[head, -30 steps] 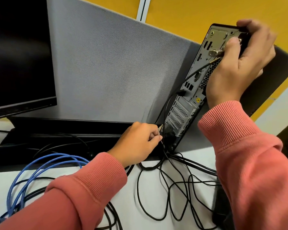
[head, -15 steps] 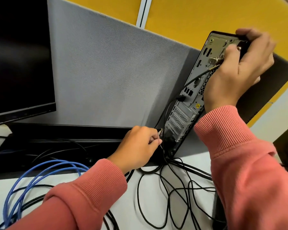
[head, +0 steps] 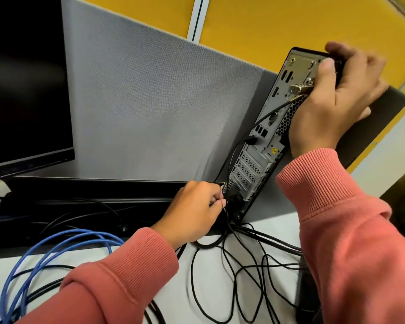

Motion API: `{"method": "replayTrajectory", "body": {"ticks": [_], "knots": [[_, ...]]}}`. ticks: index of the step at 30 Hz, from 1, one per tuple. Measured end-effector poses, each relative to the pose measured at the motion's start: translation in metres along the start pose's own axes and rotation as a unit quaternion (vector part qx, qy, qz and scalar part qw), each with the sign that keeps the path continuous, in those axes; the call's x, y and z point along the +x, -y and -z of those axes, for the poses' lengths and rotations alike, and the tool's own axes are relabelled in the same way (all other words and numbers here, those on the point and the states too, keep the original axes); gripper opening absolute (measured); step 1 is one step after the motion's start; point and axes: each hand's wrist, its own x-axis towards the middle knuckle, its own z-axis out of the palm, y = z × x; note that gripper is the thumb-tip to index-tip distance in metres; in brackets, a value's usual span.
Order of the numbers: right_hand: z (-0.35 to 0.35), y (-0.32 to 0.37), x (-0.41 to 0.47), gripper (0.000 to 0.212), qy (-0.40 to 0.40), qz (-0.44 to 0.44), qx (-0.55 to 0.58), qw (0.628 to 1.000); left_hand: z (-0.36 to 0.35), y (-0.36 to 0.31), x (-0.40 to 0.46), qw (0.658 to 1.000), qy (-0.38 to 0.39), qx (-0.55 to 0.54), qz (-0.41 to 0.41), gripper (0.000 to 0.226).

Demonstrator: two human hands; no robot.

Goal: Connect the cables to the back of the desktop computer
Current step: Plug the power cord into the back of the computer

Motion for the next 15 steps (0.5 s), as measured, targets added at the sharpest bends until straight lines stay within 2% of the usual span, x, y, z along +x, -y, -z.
{"method": "replayTrajectory", "body": {"ticks": [6, 15], "knots": [[-0.0036, 0.0048, -0.0001, 0.024, -0.001, -0.020, -0.014, 1.000, -0.0021, -0.0067, -0.0013, 0.999, -0.023, 0.037, -0.004, 0.042], [-0.0006, 0.0094, -0.0013, 0.024, 0.010, -0.021, -0.026, 0.999, -0.0040, -0.0008, 0.0020, 0.999, -0.022, 0.024, -0.003, 0.040]]}}
